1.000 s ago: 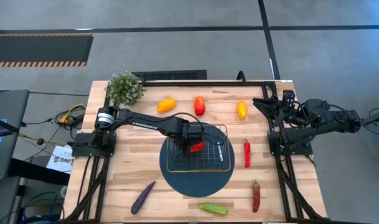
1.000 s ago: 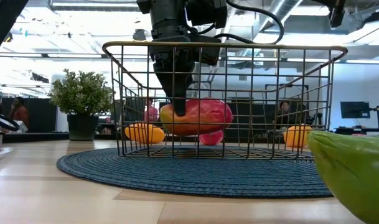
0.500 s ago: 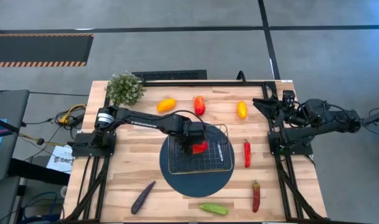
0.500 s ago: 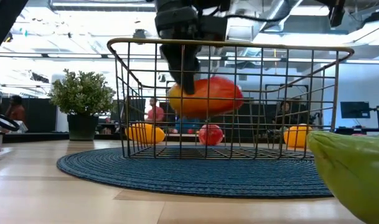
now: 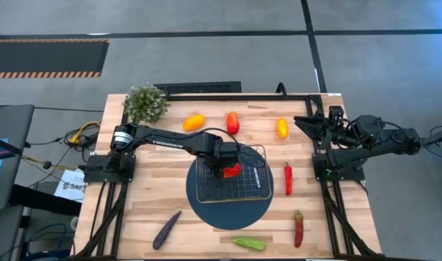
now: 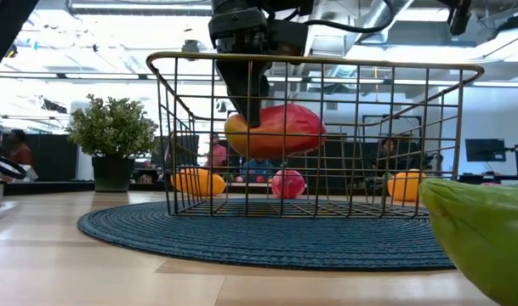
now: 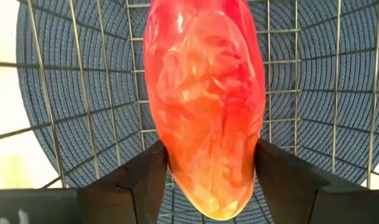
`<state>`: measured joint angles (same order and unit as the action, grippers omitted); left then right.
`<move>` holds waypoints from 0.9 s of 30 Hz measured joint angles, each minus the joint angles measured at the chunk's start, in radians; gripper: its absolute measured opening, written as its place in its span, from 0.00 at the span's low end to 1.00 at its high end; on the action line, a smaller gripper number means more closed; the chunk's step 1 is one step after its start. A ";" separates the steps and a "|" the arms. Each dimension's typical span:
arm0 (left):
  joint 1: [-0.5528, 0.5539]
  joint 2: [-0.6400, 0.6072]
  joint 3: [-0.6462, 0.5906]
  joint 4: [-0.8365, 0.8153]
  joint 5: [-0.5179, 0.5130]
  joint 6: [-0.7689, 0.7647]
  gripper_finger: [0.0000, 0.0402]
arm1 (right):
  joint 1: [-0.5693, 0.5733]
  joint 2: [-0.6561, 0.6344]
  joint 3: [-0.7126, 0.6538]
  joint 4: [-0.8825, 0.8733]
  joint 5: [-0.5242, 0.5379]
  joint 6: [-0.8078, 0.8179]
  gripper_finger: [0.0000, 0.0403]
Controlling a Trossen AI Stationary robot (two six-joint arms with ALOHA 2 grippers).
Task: Build produce basket
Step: Put the bottom red mango into the gold wire basket, then put the red chili pepper into the gold wire basket
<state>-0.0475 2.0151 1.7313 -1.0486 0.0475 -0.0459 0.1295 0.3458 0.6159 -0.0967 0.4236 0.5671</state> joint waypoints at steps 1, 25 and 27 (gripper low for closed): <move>0.000 0.000 0.000 -0.002 0.000 0.000 0.54 | 0.000 0.000 0.000 0.000 -0.007 0.000 0.45; 0.000 0.000 0.135 -0.116 -0.117 0.015 0.64 | 0.000 0.009 0.056 -0.126 -0.060 0.071 0.43; 0.000 0.000 0.204 -0.174 -0.157 0.034 0.62 | 0.000 0.035 0.112 -0.247 -0.063 0.137 0.41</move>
<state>-0.0475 2.0148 1.9352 -1.2225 -0.1094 -0.0119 0.1299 0.3807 0.7282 -0.3434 0.3602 0.7041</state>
